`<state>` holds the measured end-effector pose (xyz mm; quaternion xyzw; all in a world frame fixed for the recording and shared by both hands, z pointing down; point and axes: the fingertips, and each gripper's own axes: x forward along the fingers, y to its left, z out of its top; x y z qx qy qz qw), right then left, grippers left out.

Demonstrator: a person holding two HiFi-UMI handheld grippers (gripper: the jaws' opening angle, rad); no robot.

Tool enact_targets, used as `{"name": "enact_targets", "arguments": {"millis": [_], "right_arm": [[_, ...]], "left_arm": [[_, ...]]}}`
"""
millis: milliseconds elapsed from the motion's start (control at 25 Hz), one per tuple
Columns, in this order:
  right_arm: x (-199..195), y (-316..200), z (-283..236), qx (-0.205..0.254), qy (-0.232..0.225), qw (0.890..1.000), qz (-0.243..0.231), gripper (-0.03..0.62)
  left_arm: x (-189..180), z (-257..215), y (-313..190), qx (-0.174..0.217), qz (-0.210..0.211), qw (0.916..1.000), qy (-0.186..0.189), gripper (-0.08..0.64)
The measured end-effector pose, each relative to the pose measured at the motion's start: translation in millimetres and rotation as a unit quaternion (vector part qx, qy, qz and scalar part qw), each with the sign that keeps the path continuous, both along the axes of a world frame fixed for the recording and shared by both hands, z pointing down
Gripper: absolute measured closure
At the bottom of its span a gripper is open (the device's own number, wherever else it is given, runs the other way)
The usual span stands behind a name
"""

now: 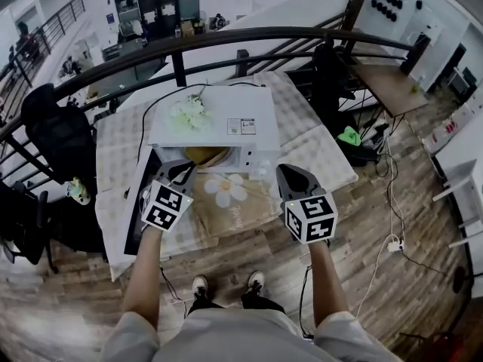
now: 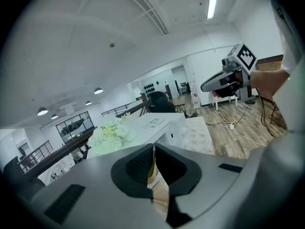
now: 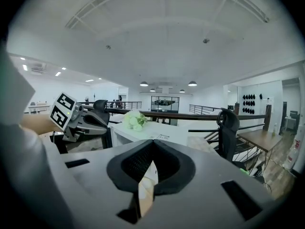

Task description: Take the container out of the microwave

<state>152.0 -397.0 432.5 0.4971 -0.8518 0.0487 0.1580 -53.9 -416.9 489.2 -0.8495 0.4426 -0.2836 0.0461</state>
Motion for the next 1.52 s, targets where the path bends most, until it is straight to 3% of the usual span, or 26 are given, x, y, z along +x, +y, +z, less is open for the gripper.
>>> {"name": "enact_targets", "arguments": {"millis": [200, 320, 440, 880, 1200, 1320, 1520], "right_arm": [[5, -23, 26, -0.005, 0.024, 1.0, -0.01, 0.58], [10, -33, 37, -0.006, 0.021, 1.0, -0.013, 0.58], [19, -42, 47, -0.012, 0.027, 1.0, -0.005, 0.58], [43, -60, 98, -0.049, 0.053, 0.997, 0.011, 0.578], [47, -53, 114, -0.066, 0.057, 0.996, 0.023, 0.578], [47, -48, 115, -0.066, 0.061, 0.996, 0.025, 0.578], [45, -40, 113, -0.065, 0.069, 0.995, 0.025, 0.578]], "left_arm": [[9, 51, -34, -0.044, -0.002, 0.9988, -0.021, 0.538], [11, 79, -57, -0.063, -0.006, 0.9976, -0.029, 0.485], [13, 108, -77, -0.084, -0.007, 0.9955, -0.042, 0.479], [14, 207, -120, -0.144, 0.029, 0.9783, -0.147, 0.445], [15, 236, -125, -0.153, 0.056, 0.9567, -0.241, 0.443], [14, 242, -125, -0.163, 0.061, 0.9527, -0.249, 0.462], [12, 242, -119, -0.173, 0.062, 0.9531, -0.24, 0.503]]}}
